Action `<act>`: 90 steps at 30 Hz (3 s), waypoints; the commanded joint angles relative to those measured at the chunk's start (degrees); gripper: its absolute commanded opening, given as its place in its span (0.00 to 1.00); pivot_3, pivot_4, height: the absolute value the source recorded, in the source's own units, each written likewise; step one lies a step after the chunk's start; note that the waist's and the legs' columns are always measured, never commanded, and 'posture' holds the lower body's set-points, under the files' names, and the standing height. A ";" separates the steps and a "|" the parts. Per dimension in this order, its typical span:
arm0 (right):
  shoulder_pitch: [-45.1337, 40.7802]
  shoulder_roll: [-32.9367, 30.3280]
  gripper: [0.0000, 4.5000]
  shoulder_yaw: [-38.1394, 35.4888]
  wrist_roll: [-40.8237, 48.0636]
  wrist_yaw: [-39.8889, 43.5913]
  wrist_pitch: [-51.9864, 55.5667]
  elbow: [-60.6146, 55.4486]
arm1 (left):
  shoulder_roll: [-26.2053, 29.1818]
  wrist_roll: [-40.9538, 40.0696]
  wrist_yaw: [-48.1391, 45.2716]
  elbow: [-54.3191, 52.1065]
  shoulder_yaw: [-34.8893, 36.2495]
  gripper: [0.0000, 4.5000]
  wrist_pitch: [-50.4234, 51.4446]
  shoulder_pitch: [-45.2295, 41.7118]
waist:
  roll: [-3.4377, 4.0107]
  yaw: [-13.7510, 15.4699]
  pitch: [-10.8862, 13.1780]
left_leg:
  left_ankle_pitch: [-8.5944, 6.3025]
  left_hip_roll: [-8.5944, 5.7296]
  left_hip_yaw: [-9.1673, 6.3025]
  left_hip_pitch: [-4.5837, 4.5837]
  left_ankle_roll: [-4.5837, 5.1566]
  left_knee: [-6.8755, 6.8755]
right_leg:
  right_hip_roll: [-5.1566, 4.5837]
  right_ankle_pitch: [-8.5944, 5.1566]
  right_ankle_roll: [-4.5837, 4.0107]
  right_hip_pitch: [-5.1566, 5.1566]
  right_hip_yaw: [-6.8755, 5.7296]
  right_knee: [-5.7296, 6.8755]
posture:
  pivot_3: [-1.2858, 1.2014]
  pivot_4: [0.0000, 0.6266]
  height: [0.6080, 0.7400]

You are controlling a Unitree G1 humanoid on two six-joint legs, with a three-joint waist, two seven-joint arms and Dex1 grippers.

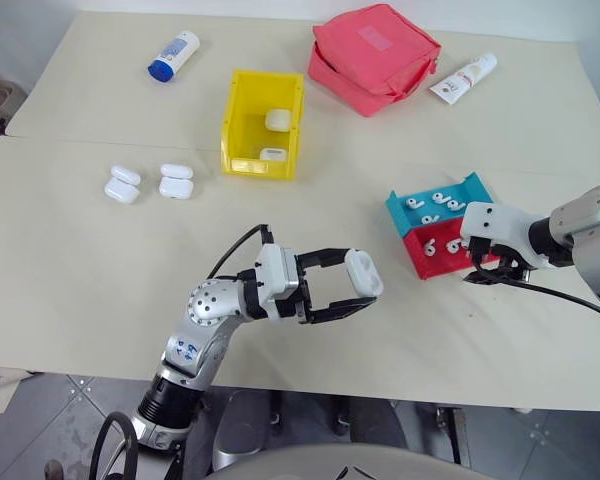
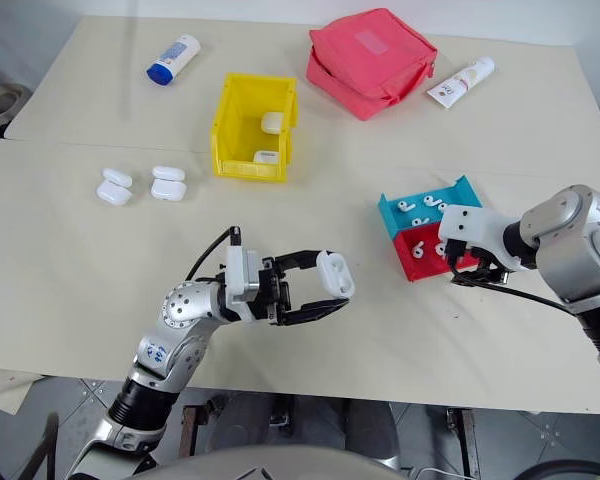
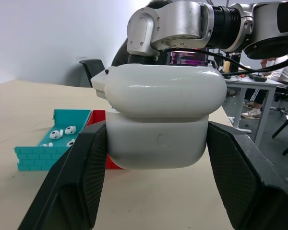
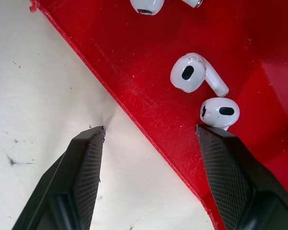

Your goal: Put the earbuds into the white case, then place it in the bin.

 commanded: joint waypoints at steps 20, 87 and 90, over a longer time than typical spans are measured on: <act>-5.79 2.26 0.69 0.16 -1.09 -3.82 6.58 -1.11 | -0.45 0.00 0.35 -1.60 -0.03 0.62 -0.70 -0.47 | 0.00 -0.09 0.00 | 0.00 0.00 0.00 0.00 0.00 0.00 | 0.00 0.00 0.00 -0.01 0.00 0.01 | 0.52 0.24 1.00; 10.77 12.92 0.10 -35.06 25.91 -7.05 5.71 -22.52 | 0.44 -2.36 -5.54 3.97 2.06 0.62 -1.26 -4.45 | -0.01 0.22 0.00 | 0.01 -0.06 -0.19 -0.15 0.01 0.02 | 0.05 0.00 0.00 -0.01 -0.19 0.01 | 0.52 0.24 1.00; 14.06 18.58 0.10 -41.31 35.14 -9.05 6.39 -29.32 | 0.70 -3.62 -7.39 5.68 3.38 0.62 -0.99 -5.48 | 0.00 0.18 0.00 | 0.01 -0.05 -0.18 -0.14 0.01 0.03 | 0.07 0.00 0.00 -0.01 -0.18 0.03 | 0.52 0.24 1.00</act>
